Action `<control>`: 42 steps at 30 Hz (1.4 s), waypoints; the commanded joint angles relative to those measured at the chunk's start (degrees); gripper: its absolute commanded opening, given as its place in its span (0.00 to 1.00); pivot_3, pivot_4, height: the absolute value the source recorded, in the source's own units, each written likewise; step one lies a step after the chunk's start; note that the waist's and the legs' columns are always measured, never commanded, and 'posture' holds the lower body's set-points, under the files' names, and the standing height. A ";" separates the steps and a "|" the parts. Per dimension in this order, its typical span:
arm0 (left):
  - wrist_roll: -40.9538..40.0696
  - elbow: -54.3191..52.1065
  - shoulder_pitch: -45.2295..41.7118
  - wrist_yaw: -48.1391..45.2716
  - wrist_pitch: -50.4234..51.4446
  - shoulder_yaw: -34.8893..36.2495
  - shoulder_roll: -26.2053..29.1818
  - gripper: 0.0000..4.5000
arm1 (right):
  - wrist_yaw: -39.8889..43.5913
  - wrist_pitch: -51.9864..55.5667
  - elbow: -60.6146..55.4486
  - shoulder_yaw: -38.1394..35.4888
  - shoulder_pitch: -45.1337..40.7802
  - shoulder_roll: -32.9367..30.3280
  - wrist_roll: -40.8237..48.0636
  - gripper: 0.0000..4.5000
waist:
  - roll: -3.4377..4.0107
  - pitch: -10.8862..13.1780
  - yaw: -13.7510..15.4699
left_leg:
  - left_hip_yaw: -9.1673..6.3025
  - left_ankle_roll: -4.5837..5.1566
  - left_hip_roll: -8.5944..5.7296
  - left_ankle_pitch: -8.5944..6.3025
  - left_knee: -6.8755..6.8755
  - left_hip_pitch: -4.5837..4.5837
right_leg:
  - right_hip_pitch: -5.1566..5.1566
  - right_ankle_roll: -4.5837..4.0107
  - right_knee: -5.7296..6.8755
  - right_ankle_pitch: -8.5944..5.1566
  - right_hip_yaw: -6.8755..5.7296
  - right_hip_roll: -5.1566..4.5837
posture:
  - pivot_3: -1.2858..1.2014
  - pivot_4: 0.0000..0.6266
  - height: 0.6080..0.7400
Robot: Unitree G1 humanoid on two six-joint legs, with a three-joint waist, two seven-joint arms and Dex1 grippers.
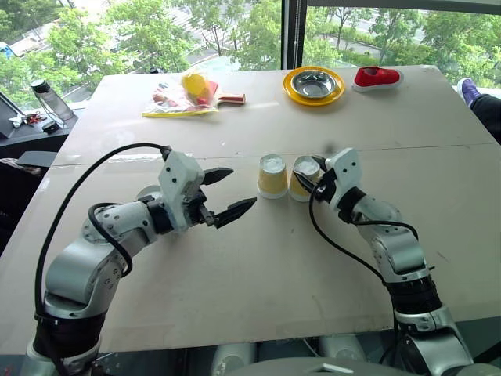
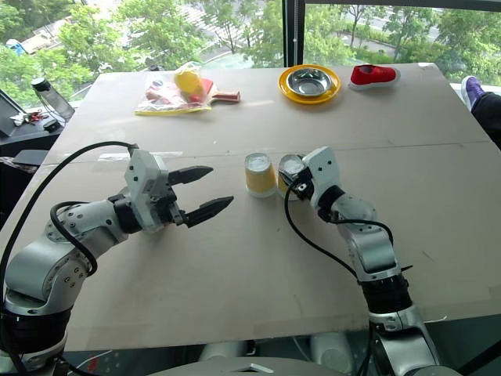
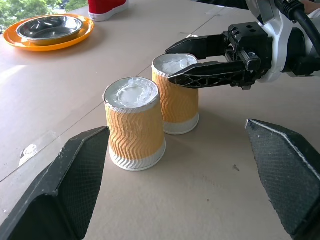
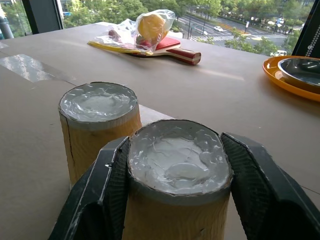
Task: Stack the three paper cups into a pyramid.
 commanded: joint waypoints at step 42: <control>24.61 0.36 21.99 31.11 -24.57 9.86 -26.66 1.00 | 35.84 -9.55 -18.32 -13.71 23.73 -18.68 29.29 0.99 | -0.14 -0.02 1.71 | -0.39 0.06 -0.05 -0.04 0.11 0.21 | 0.77 -0.02 -0.64 0.01 -0.49 -0.17 | 0.52 0.24 1.00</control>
